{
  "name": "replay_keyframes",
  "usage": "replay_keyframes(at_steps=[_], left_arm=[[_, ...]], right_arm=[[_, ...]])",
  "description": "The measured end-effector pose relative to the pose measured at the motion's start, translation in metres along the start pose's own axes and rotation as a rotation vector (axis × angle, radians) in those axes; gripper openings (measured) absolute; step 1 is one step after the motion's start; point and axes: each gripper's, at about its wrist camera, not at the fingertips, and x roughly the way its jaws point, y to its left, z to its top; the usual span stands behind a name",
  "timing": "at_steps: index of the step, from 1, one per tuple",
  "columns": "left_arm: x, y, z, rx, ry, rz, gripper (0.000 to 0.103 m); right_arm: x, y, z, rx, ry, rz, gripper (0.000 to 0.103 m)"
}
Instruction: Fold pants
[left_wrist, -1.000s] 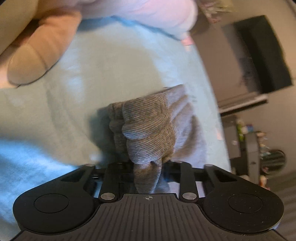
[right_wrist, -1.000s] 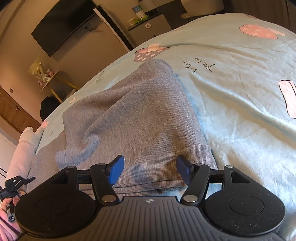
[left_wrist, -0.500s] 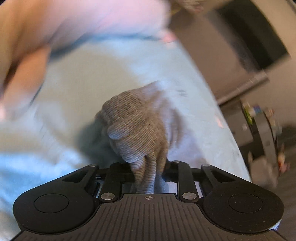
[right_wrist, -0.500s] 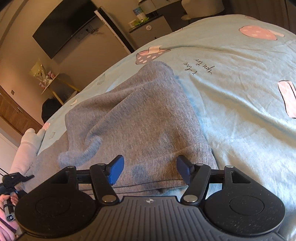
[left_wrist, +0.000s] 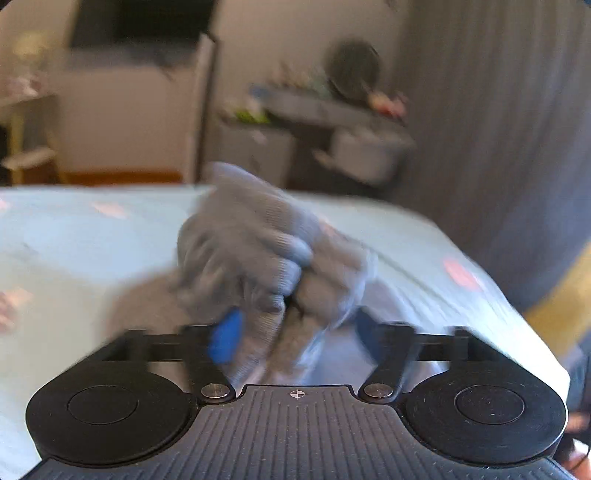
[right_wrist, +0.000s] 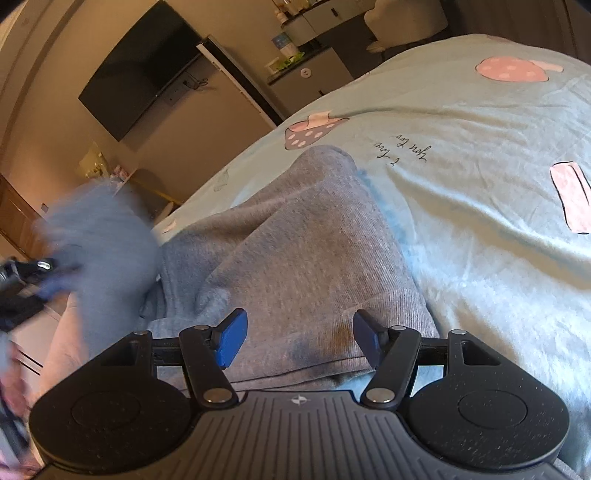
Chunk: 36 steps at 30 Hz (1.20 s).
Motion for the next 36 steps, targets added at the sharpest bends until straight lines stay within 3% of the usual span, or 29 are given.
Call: replay_keyframes(at_steps=[3,6,9,13,16,19,22,23,24,25,28,31,32,33,36], left_arm=[[0.025,-0.017,-0.023,-0.022,0.13,-0.027,0.09],[0.017,0.001,-0.04,-0.117,0.156,0.004,0.091],[-0.001,0.036,-0.045,-0.222,0.134,0.113,0.093],[-0.015,0.075,-0.058,-0.305,0.13,0.288,0.094],[-0.013,0.09,-0.08,-0.344,0.142,0.361,0.094],[-0.009,0.104,-0.095,-0.461,0.144,0.338,0.094],[-0.004,0.111,-0.093,-0.481,0.105,0.317,0.095],[0.0,0.112,-0.094,-0.478,0.102,0.308,0.095],[0.002,0.111,-0.096,-0.471,0.109,0.303,0.095],[0.005,0.11,-0.097,-0.459,0.121,0.3,0.095],[-0.002,0.104,-0.101,-0.426,0.115,0.264,0.095],[0.002,0.11,-0.105,-0.449,0.128,0.227,0.095],[0.004,0.113,-0.107,-0.47,0.135,0.219,0.095],[0.004,0.116,-0.109,-0.484,0.138,0.214,0.095],[0.001,0.114,-0.11,-0.479,0.142,0.188,0.095]], right_arm=[[-0.005,0.002,0.002,-0.014,-0.004,0.013,0.064],[-0.006,0.004,0.008,-0.019,-0.005,0.056,0.066],[0.002,0.01,0.022,-0.003,-0.001,0.133,0.069],[0.048,0.022,0.042,0.089,0.113,0.283,0.081],[0.092,0.026,0.045,0.15,0.21,0.254,0.082],[0.123,0.018,0.041,0.301,0.237,0.257,0.082],[0.137,0.018,0.04,0.408,0.217,0.279,0.079],[0.139,0.022,0.039,0.409,0.215,0.273,0.062],[0.141,0.027,0.038,0.387,0.209,0.264,0.052],[0.141,0.033,0.038,0.353,0.197,0.274,0.05],[0.14,0.044,0.036,0.304,0.172,0.283,0.051],[0.151,0.05,0.037,0.338,0.194,0.276,0.06],[0.155,0.056,0.037,0.328,0.204,0.262,0.059],[0.158,0.063,0.039,0.303,0.207,0.246,0.051],[0.152,0.1,0.047,0.132,0.173,0.164,0.046]])
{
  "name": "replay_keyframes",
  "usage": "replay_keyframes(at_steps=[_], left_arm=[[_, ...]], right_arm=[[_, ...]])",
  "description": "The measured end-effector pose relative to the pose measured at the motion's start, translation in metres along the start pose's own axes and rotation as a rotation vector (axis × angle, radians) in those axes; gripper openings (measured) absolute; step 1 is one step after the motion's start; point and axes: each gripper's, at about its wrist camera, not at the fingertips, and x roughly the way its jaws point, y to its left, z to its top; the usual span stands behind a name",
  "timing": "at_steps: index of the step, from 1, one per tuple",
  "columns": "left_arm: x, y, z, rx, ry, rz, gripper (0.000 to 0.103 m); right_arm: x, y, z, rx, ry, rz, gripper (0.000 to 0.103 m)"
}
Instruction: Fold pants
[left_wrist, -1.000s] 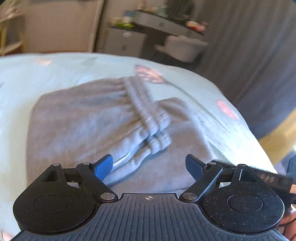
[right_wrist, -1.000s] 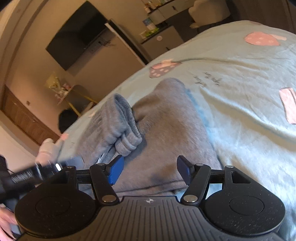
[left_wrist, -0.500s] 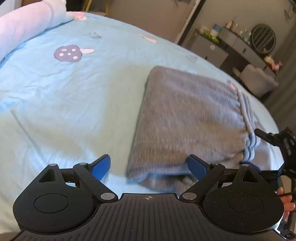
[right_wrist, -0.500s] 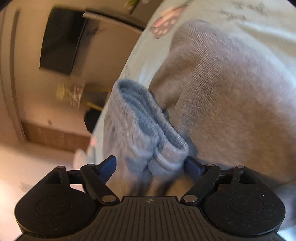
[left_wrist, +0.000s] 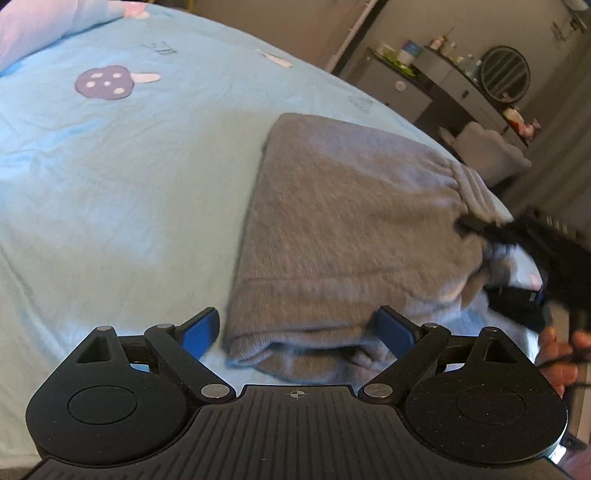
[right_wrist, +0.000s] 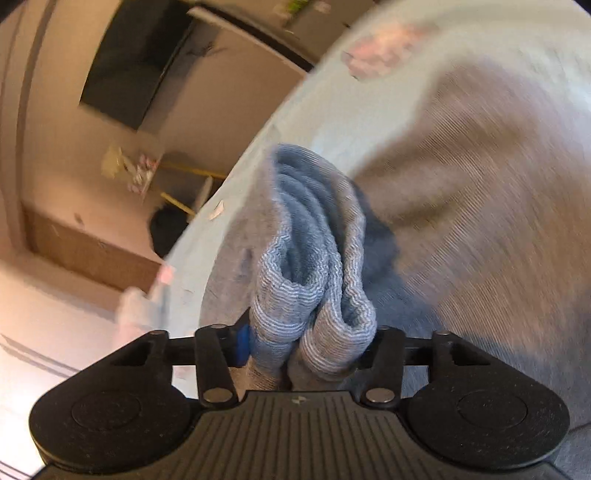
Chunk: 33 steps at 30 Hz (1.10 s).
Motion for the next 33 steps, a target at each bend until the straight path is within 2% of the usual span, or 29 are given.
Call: replay_keyframes(at_steps=[1,4,8,10,13,16,18,22,23,24,26,29,30,32,33], left_arm=[[-0.002,-0.003,-0.001,0.021,0.002,-0.026,0.095],[-0.002,-0.015,-0.006,0.103,-0.006,-0.014,0.095],[0.013,-0.02,-0.007,0.126,0.055,0.045,0.094],[0.013,-0.021,-0.008,0.131,0.047,0.065,0.092],[0.006,-0.015,-0.008,0.1,0.012,0.071,0.088],[0.001,-0.011,-0.007,0.07,0.003,0.079,0.088],[0.0,-0.014,-0.007,0.084,0.004,0.085,0.088],[-0.001,-0.02,-0.009,0.107,0.026,0.094,0.087],[-0.002,-0.02,-0.009,0.103,0.029,0.097,0.087],[-0.003,-0.02,-0.009,0.102,0.033,0.104,0.088],[-0.004,-0.021,-0.01,0.108,0.056,0.134,0.089],[-0.009,-0.026,-0.01,0.119,0.064,0.132,0.089],[-0.013,-0.027,-0.01,0.116,0.066,0.124,0.089],[-0.018,-0.029,-0.009,0.096,0.084,0.119,0.089],[-0.021,-0.03,-0.01,0.089,0.094,0.109,0.089]], right_arm=[[-0.005,0.015,0.0,-0.053,-0.018,-0.008,0.046],[-0.026,0.047,-0.001,-0.142,-0.086,0.025,0.044],[-0.069,0.083,-0.008,-0.243,-0.189,0.097,0.043],[-0.086,0.097,-0.009,-0.269,-0.24,0.119,0.043],[-0.116,0.094,-0.005,-0.276,-0.296,0.133,0.043],[-0.141,0.078,-0.003,-0.277,-0.344,0.105,0.043],[-0.147,0.061,-0.004,-0.268,-0.348,0.061,0.043],[-0.135,0.012,-0.005,-0.231,-0.296,-0.062,0.048],[-0.13,0.0,-0.008,-0.215,-0.282,-0.121,0.055],[-0.123,-0.015,-0.012,-0.176,-0.254,-0.189,0.059],[-0.115,-0.041,-0.016,-0.098,-0.185,-0.228,0.06],[-0.124,-0.067,-0.02,0.009,-0.191,-0.134,0.066],[-0.128,-0.072,-0.018,0.041,-0.198,-0.097,0.074],[-0.135,-0.086,-0.01,0.078,-0.205,-0.026,0.083],[-0.135,-0.089,-0.004,0.085,-0.187,0.005,0.083]])
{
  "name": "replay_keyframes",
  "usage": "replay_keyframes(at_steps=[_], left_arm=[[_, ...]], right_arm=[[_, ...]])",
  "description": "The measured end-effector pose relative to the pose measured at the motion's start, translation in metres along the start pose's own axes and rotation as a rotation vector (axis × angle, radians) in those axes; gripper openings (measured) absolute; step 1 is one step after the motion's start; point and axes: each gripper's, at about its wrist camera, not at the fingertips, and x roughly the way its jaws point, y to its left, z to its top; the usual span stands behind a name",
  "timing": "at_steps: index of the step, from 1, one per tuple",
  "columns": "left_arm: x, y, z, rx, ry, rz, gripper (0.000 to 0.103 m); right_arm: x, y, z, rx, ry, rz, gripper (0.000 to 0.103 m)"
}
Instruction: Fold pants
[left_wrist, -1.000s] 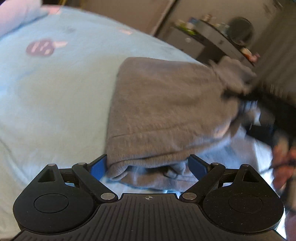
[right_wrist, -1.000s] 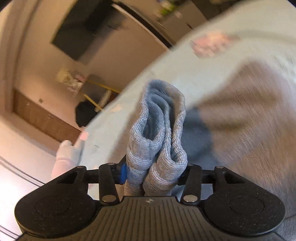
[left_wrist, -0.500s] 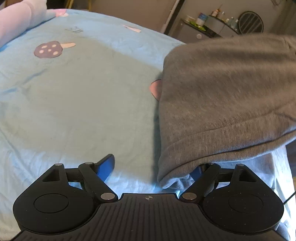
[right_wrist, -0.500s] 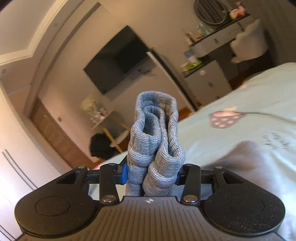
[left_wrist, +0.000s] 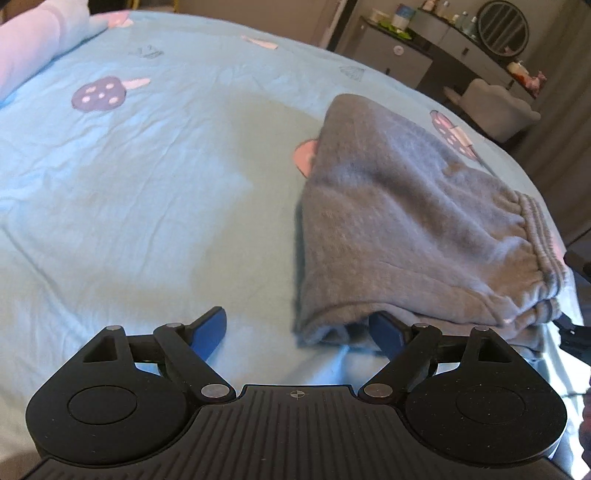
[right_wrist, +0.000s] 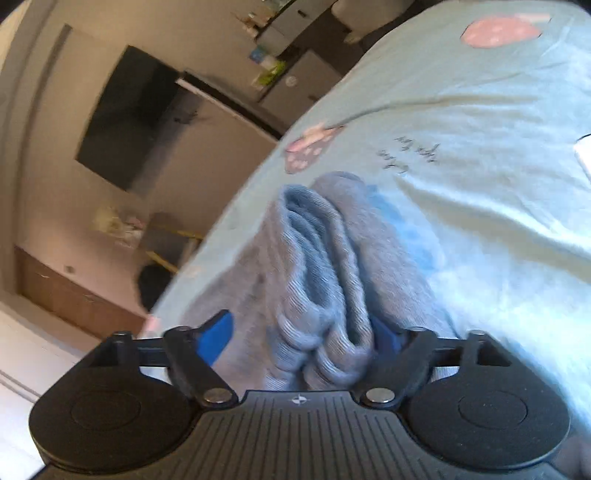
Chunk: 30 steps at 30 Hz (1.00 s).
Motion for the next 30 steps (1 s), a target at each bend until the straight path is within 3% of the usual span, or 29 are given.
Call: replay_keyframes(at_steps=[5,8,10,12,13,15,16,19,20,23,25,30], left_arm=[[-0.009,-0.008,0.008,0.011,0.004,-0.046,0.091],[-0.006,-0.012,0.023,0.002,-0.017,-0.051,0.092],[0.001,-0.013,0.034,-0.001,-0.024,-0.033,0.092],[0.011,-0.017,0.043,0.014,-0.018,-0.002,0.092],[0.016,-0.02,0.047,0.024,-0.011,0.016,0.092],[0.021,-0.026,0.054,0.05,-0.01,0.032,0.092],[0.023,-0.03,0.057,0.065,-0.013,0.034,0.092],[0.031,-0.04,0.061,0.092,-0.012,0.05,0.092],[0.034,-0.043,0.061,0.099,-0.009,0.052,0.092],[0.042,-0.052,0.059,0.132,0.003,0.062,0.092],[0.046,-0.058,0.056,0.163,0.014,0.066,0.092],[0.049,-0.068,0.052,0.217,0.025,0.081,0.092]], right_arm=[[0.027,-0.009,0.02,0.012,0.092,0.042,0.082],[0.051,-0.007,0.026,0.016,0.14,0.051,0.067],[0.062,-0.005,0.029,-0.004,0.154,0.026,0.049],[0.066,0.001,0.029,-0.051,0.143,-0.017,0.041],[0.065,0.008,0.027,-0.09,0.131,-0.053,0.04],[0.056,0.04,0.014,-0.29,0.064,-0.127,0.039],[0.05,0.05,0.009,-0.344,0.037,-0.124,0.039],[0.032,0.049,0.006,-0.309,-0.015,-0.012,0.038],[0.031,0.043,0.006,-0.303,-0.021,-0.015,0.038],[0.044,0.02,0.001,-0.332,0.015,-0.174,0.04],[0.043,0.009,-0.002,-0.321,0.009,-0.164,0.042],[0.045,0.024,-0.002,-0.371,0.009,-0.226,0.05]])
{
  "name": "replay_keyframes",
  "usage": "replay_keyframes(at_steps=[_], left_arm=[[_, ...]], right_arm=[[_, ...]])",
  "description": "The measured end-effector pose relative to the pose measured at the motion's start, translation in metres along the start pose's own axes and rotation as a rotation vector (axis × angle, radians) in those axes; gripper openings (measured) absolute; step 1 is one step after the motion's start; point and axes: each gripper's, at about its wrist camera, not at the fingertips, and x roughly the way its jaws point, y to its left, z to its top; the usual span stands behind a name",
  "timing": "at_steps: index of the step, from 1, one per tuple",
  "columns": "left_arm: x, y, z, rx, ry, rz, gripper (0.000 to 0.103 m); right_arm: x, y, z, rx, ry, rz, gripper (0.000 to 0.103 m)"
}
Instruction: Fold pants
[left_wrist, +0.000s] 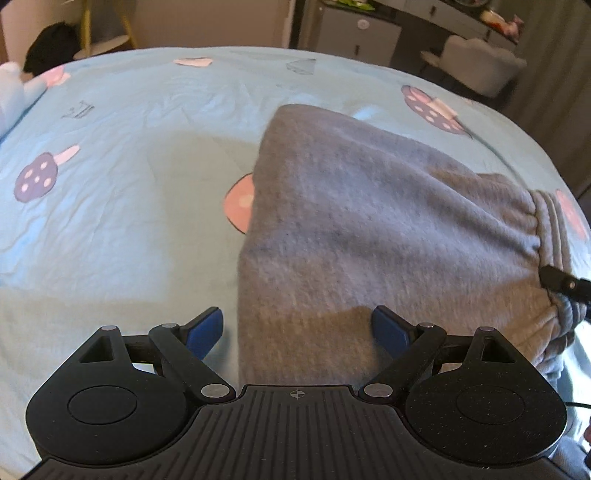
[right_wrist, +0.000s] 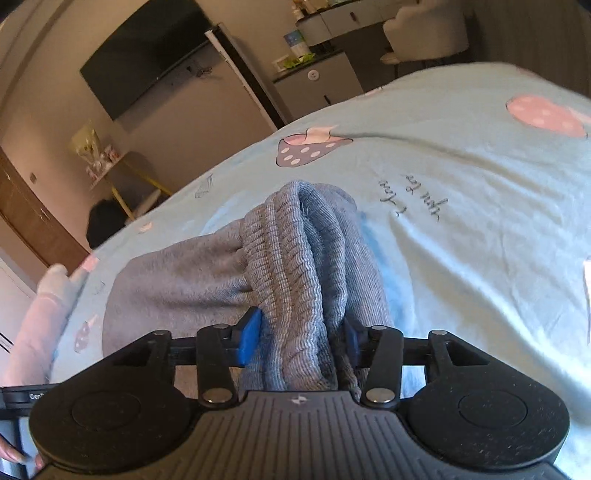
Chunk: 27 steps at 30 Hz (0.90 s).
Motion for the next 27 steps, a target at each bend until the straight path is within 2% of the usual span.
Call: replay_keyframes(at_steps=[3,7,14,16,18,21,27], left_arm=[[-0.002,-0.003,-0.001,0.015,-0.002,0.002,0.092],[-0.002,-0.005,0.001,0.026,-0.002,0.006,0.093],[-0.003,-0.005,0.0,0.019,-0.003,0.003,0.093],[-0.001,-0.003,-0.002,0.028,0.003,0.007,0.094],[0.002,0.002,-0.004,0.026,0.015,0.011,0.094],[0.004,0.013,-0.007,-0.007,0.036,-0.023,0.095],[0.009,0.038,0.0,-0.092,0.066,-0.131,0.095]], right_arm=[[-0.006,0.004,0.0,-0.013,-0.009,-0.018,0.055],[-0.021,-0.002,0.005,-0.008,-0.03,-0.026,0.055],[-0.026,-0.012,0.003,0.004,-0.006,-0.029,0.057],[-0.027,-0.013,0.003,0.006,0.004,-0.03,0.059],[-0.028,-0.016,0.003,0.02,0.024,-0.018,0.067],[-0.03,-0.026,0.0,0.058,0.051,0.012,0.077],[-0.021,-0.051,-0.006,0.18,0.118,0.117,0.088]])
